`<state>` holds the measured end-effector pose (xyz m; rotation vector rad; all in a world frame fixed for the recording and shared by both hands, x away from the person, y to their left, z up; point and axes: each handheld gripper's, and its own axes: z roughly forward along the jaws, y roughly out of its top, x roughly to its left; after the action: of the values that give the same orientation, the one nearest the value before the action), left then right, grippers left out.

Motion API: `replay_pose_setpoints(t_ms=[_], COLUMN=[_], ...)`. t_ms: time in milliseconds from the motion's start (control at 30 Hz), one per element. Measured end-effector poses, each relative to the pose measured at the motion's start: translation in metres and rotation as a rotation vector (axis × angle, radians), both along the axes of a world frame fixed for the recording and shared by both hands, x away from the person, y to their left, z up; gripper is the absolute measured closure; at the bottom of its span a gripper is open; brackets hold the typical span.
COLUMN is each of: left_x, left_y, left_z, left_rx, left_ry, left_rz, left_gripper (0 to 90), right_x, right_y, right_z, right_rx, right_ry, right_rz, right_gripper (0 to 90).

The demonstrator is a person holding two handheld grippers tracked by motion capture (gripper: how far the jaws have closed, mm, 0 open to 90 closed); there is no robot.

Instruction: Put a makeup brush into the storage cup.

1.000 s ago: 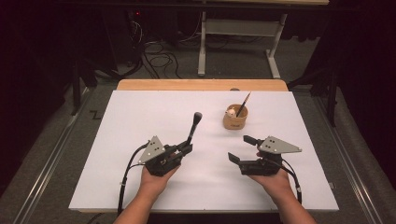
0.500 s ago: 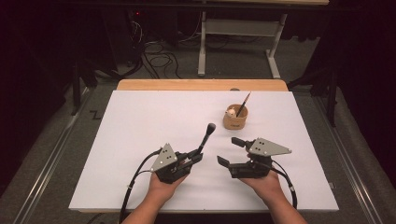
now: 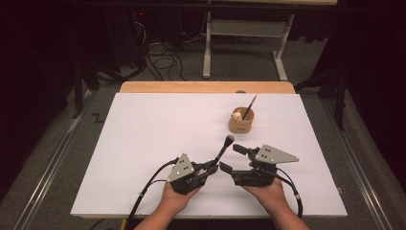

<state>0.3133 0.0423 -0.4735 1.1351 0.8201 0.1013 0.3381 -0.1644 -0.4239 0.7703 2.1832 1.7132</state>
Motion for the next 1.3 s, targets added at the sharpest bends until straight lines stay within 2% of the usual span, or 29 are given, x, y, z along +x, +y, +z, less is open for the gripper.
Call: replay_pose_setpoints(t_ms=[200,500,833,1033,1300], left_x=[-0.002,-0.005,-0.005,-0.006,-0.005], left_y=[-0.005,-0.009,-0.009,-0.011,-0.011], left_z=[-0.001,-0.004,-0.004,-0.005,-0.006], left_rx=[-0.002,-0.003,-0.008,-0.008,-0.001], left_ry=[0.004,-0.002,-0.001,-0.003,-0.002], left_rz=[-0.008,-0.013,-0.012,-0.007,-0.005], left_gripper=[79.1,79.0,79.0,79.0,79.1], right_x=[0.001,0.0,0.003,0.004,0.003], right_y=[0.004,0.008,0.009,0.008,0.008], right_z=[-0.002,-0.005,-0.012,-0.015,-0.016], right_rx=[0.024,0.064,0.082,0.126,0.122], right_ry=[0.045,0.074,0.113,0.147,0.143], right_rz=[0.003,-0.009,-0.011,-0.005,-0.01], right_gripper=[24.4,37.7,49.7,56.3,61.6])
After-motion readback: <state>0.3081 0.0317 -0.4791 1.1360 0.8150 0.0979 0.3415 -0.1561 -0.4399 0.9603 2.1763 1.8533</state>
